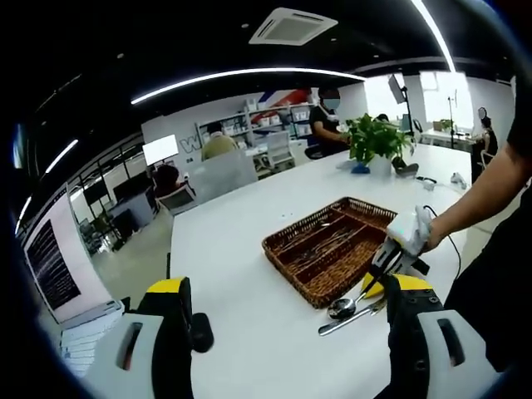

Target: Arrange the knives, forks, and spoons in their matching storage slots by inserting each utensil handle-first until every utensil is classified and aligned in the correct compartment

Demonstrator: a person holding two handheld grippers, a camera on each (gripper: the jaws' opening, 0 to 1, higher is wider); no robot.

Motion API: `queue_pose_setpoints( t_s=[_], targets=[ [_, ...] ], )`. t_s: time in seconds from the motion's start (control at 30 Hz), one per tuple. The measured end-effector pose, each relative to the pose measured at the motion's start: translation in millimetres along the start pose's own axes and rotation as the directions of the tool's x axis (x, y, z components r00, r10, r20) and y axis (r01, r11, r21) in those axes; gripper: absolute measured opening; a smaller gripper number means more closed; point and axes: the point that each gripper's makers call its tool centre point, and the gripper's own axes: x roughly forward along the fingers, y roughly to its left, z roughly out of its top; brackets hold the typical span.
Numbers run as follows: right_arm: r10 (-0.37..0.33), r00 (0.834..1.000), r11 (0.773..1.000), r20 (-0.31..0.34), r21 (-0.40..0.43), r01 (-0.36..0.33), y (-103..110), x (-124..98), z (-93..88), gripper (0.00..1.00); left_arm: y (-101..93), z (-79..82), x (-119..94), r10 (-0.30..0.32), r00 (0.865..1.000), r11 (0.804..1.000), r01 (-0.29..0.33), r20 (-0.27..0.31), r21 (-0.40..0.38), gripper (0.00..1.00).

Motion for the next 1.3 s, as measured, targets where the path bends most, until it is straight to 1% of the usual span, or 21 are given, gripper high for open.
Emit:
queue_pose_setpoints(
  t_s=[0.03, 0.13, 0.17, 0.23, 0.33, 0.4, 0.43, 0.5, 0.53, 0.6, 0.67, 0.77, 0.8, 0.83, 0.9, 1.0, 1.1, 1.3],
  targets=[
    [0.003, 1.0, 1.0, -0.004, -0.003, -0.003, 2, -2, 2.3, 0.0, 0.3, -1.8, 0, 0.002, 1.0, 1.0, -0.002, -0.008, 0.005, 1.0],
    [0.019, 1.0, 0.999, 0.001, -0.036, -0.019, 7, -7, 8.2, 0.0, 0.7, -2.3, -2, -0.002, 1.0, 1.0, 0.002, -0.006, -0.021, 1.0],
    [0.019, 1.0, 0.999, -0.001, -0.035, -0.019, 7, -9, 9.8, 0.01, 0.5, -1.8, -2, 0.0, 1.0, 1.0, 0.0, -0.007, -0.019, 1.0],
    [0.03, 0.999, 1.0, -0.01, 0.001, -0.03, 8, -14, 12.6, 0.01, 0.1, -1.2, -2, 0.0, 1.0, 1.0, 0.0, -0.002, -0.02, 1.0],
    [0.048, 0.999, 0.999, -0.017, -0.02, -0.048, 9, -22, 14.6, 0.01, -1.6, -3.1, -1, -0.002, 1.0, 1.0, 0.002, -0.007, -0.024, 1.0],
    [0.052, 0.998, 0.998, -0.019, -0.035, -0.052, 10, -26, 15.9, 0.0, -5.8, -4.1, 0, -0.022, 1.0, 0.999, 0.022, -0.01, -0.039, 1.0],
    [0.05, 0.999, 0.998, -0.018, -0.048, -0.051, 10, -28, 16.6, 0.0, -8.5, -4.6, 1, -0.036, 0.999, 0.998, 0.035, -0.012, -0.048, 1.0],
    [0.038, 0.999, 0.999, -0.031, -0.037, -0.04, 5, -37, 15.3, 0.0, -14.2, -10.3, 5, -0.063, 0.997, 0.996, 0.061, -0.041, -0.064, 1.0],
    [0.036, 0.999, 0.999, -0.032, -0.035, -0.037, 5, -40, 15.5, 0.0, -14.5, -11.0, 6, -0.062, 0.997, 0.997, 0.059, -0.046, -0.056, 1.0],
    [0.031, 0.999, 0.999, -0.036, -0.028, -0.032, 3, -50, 17.6, 0.0, -15.5, -11.0, 8, -0.064, 0.997, 0.997, 0.062, -0.045, -0.045, 1.0],
    [0.033, 0.999, 0.999, -0.029, -0.025, -0.033, 3, -59, 21.4, 0.0, -17.2, -11.1, 9, -0.078, 0.996, 0.996, 0.076, -0.047, -0.057, 1.0],
    [0.03, 0.999, 0.999, -0.023, -0.029, -0.03, 2, -68, 26.2, 0.0, -16.5, -8.7, 11, -0.08, 0.996, 0.995, 0.077, -0.045, -0.057, 1.0],
    [0.024, 0.999, 0.999, -0.025, -0.022, -0.024, 0, -73, 28.6, 0.0, -16.7, -6.5, 11, -0.082, 0.996, 0.995, 0.079, -0.038, -0.058, 1.0],
    [0.018, 0.999, 1.0, -0.028, 0.005, -0.018, -2, -77, 29.8, 0.0, -16.9, -4.9, 12, -0.082, 0.996, 0.995, 0.08, -0.033, -0.057, 1.0],
    [0.004, 1.0, 1.0, -0.021, -0.014, -0.004, -5, -86, 36.1, 0.0, -17.8, -1.7, 12, -0.085, 0.996, 0.995, 0.084, -0.024, -0.051, 1.0],
    [-0.005, 1.0, 1.0, -0.014, -0.015, 0.005, -9, -96, 42.4, 0.0, -17.0, -1.1, 14, -0.086, 0.996, 0.995, 0.084, -0.023, -0.053, 1.0],
    [-0.017, 1.0, 0.997, -0.004, -0.075, 0.016, -13, -109, 51.7, 0.0, -17.4, -0.5, 14, -0.086, 0.996, 0.994, 0.085, -0.017, -0.064, 1.0],
    [-0.031, 0.999, 0.997, -0.019, -0.071, 0.03, -16, -130, 63.4, 0.0, -18.4, -0.6, 14, -0.094, 0.995, 0.994, 0.093, -0.014, -0.06, 1.0]
  ],
)
